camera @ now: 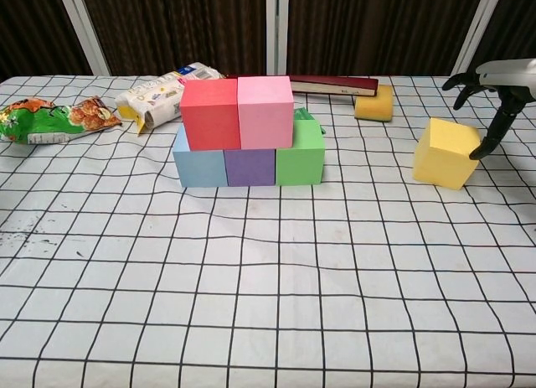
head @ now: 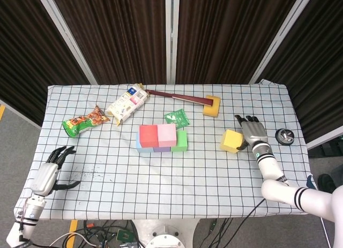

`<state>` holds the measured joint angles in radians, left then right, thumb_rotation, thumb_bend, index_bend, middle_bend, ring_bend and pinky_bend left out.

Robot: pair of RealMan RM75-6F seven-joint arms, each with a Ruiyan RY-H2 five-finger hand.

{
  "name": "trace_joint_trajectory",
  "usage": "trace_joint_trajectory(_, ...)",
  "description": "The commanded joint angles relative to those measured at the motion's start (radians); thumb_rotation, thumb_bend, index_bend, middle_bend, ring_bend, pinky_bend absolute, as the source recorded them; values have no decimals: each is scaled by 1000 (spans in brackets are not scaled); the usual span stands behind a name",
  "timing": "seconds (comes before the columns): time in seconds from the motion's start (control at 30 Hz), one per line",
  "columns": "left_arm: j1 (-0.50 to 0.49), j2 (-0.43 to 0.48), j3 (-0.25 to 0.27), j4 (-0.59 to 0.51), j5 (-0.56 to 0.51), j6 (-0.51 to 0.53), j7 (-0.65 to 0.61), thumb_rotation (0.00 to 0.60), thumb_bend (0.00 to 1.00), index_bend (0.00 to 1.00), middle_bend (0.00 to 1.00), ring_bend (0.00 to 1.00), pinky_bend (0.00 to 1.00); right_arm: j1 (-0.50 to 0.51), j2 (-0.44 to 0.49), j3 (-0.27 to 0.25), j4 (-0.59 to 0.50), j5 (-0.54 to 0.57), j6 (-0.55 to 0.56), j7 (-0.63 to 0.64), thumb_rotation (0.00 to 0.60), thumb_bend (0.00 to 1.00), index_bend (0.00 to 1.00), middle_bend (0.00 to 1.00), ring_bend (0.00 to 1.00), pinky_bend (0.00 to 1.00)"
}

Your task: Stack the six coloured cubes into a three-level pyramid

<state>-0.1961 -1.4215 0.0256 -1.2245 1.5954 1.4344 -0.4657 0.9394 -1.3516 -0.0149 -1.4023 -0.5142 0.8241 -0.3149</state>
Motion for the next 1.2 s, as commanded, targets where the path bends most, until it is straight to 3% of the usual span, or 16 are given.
trace_joint_trajectory(0.03,0,2,0,0,-1,1,-4,600,3,75,167,40,67,-9,11,19,-17,-24,10,-1,600,0,0,163,0,0)
trace_joint_trajectory(0.37,-1,0,0,-4,2,3,-7,600,3,75,167,40,67,-23,62,55,-107,-46,4,-24,600,0,0,169,0,0)
trace_joint_trajectory(0.87,2,-2,2,4,-3,-1,-10,600,3,75,167,40,67,-32,-44,60,-21,18,27,-103,600,0,0,232,0,0)
trace_joint_trajectory(1.03,2,-3,2,6,-4,-2,-12,600,3,75,167,40,67,-48,-78,73,-4,12,108,-137,600,9,0,395,33,0)
trace_joint_trajectory(1.2,1,-6,3,8,-2,-2,-13,600,3,75,167,40,67,-64,-70,93,-27,-1,143,-154,600,99,0,521,107,0)
